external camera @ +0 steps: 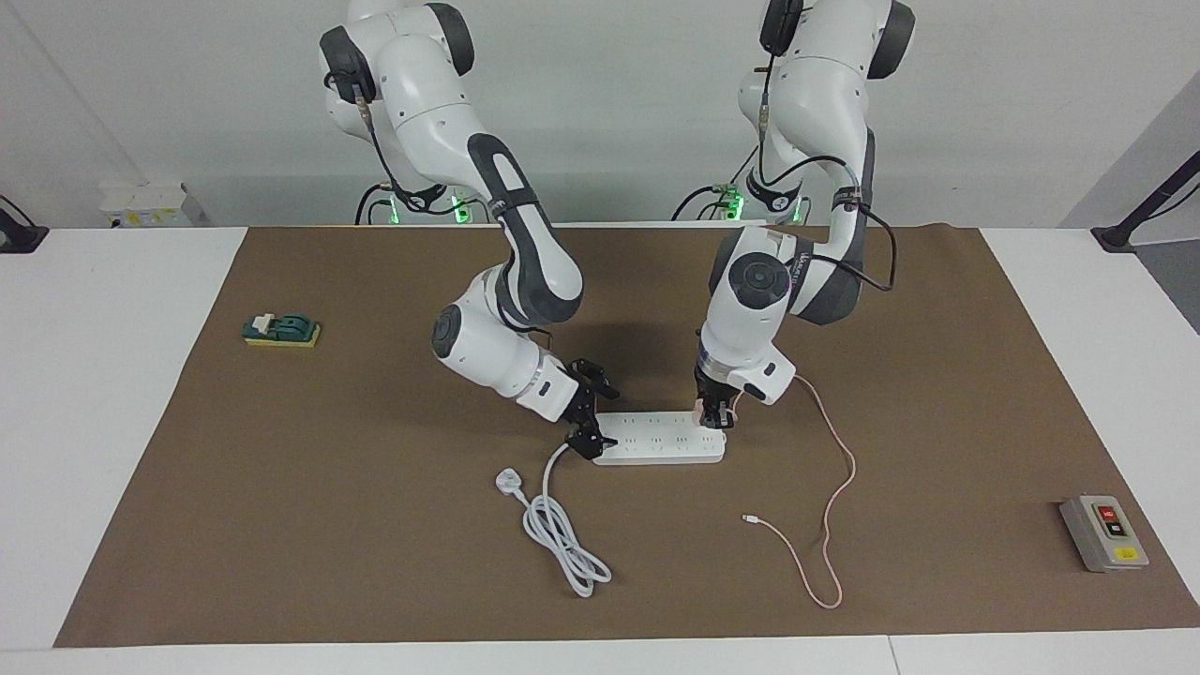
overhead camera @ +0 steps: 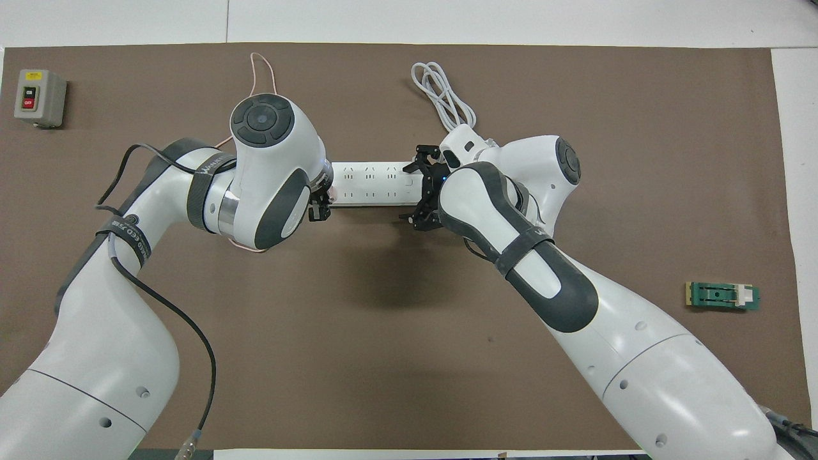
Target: Unplug charger and place it aside
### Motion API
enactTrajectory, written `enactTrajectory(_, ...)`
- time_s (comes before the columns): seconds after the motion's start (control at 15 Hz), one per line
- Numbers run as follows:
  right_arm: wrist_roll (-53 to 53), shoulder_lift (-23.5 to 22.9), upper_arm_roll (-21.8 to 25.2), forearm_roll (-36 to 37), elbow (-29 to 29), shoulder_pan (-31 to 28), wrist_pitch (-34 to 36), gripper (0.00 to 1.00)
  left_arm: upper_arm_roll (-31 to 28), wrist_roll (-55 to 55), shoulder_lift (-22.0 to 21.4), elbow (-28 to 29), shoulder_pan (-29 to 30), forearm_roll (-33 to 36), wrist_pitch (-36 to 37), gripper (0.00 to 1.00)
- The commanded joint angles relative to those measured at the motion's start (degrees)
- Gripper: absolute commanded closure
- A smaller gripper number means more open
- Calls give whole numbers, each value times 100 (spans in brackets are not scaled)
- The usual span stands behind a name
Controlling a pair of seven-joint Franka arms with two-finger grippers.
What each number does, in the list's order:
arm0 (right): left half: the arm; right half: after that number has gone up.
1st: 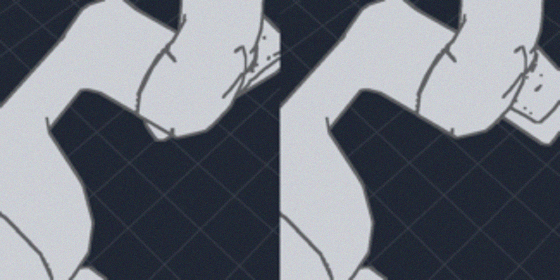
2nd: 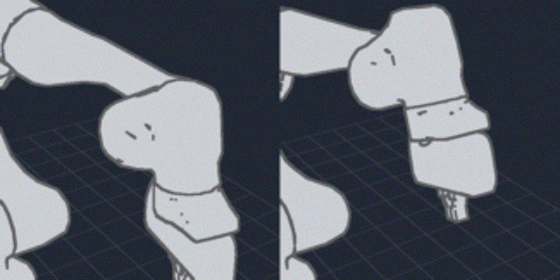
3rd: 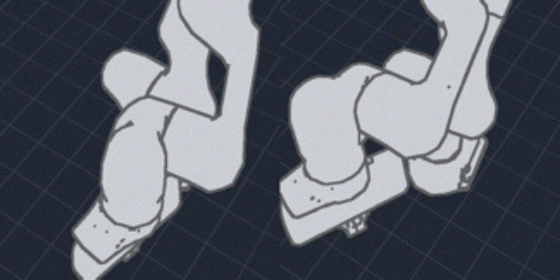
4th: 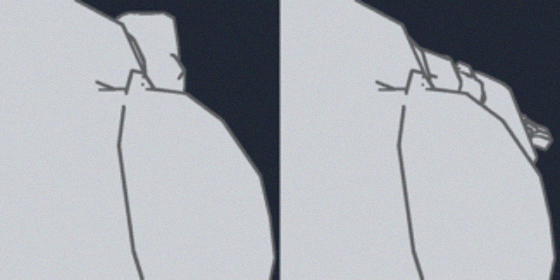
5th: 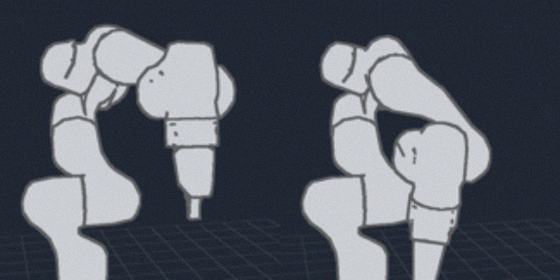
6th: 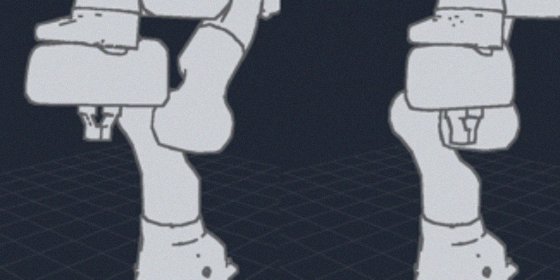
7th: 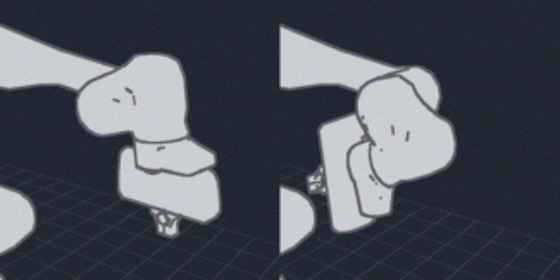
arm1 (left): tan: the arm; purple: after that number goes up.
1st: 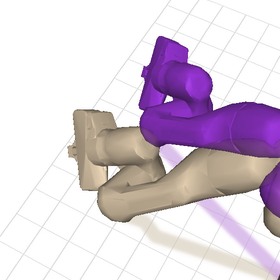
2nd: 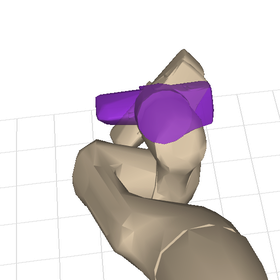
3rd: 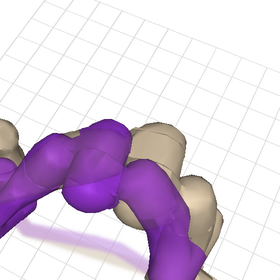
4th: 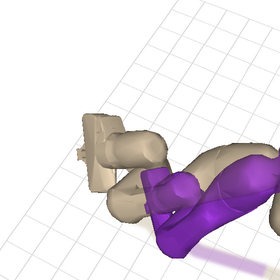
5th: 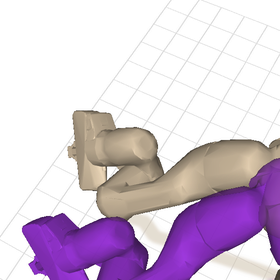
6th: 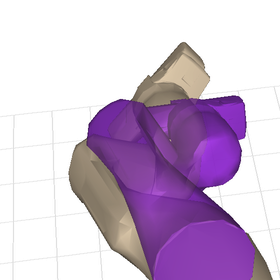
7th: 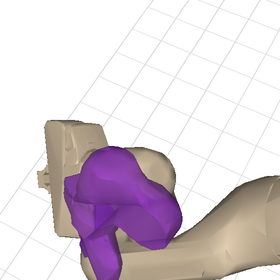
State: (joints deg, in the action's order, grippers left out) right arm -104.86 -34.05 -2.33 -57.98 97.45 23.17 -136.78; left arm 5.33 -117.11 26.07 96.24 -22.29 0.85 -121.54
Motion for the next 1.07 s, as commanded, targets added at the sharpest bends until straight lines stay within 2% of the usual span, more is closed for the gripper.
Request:
enactTrajectory(0.0, -34, -84, -22, 200, -77, -23, 134, 0, -67, -146, -67, 158, -21, 38, -2, 100)
enactTrajectory(0.2, 70, -189, -31, 437, -375, -67, -23, 0, -67, -146, -67, 158, -21, 46, 16, 100)
enactTrajectory(1.0, 123, -374, -40, 481, -438, 56, -367, 0, -85, -137, -76, 175, 58, 55, 51, 100)
